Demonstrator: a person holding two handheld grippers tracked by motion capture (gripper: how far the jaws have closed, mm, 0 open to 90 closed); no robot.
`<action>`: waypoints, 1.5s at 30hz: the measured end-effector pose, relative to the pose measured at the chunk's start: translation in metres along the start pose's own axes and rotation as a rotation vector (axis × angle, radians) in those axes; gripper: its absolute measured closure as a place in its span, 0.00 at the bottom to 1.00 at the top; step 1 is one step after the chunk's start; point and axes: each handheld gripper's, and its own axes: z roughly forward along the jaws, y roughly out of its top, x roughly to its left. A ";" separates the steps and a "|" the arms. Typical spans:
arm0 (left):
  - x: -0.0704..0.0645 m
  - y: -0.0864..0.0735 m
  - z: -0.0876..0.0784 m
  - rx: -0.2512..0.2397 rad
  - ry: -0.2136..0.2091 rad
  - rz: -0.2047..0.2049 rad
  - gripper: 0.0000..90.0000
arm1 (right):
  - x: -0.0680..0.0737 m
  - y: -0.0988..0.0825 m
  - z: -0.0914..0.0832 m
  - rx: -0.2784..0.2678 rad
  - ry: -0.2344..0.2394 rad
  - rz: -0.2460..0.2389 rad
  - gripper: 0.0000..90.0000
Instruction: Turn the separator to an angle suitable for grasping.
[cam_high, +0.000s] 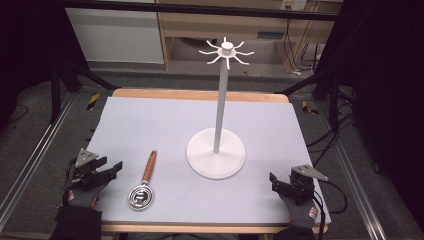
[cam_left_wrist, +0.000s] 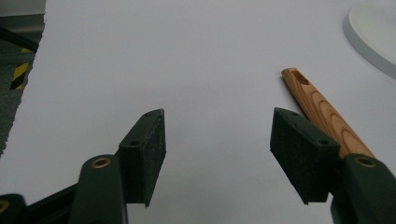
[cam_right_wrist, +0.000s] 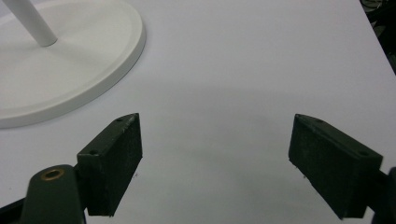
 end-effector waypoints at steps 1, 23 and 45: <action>-0.002 0.001 -0.001 -0.002 -0.006 -0.002 0.40 | 0.000 0.000 0.000 0.003 0.007 -0.002 0.20; -0.052 0.014 0.001 0.052 -0.106 0.088 0.47 | 0.011 -0.002 0.004 0.043 0.008 -0.053 0.14; -0.079 0.008 0.032 0.205 -0.111 0.127 0.52 | 0.012 -0.003 0.009 0.075 0.002 -0.066 0.13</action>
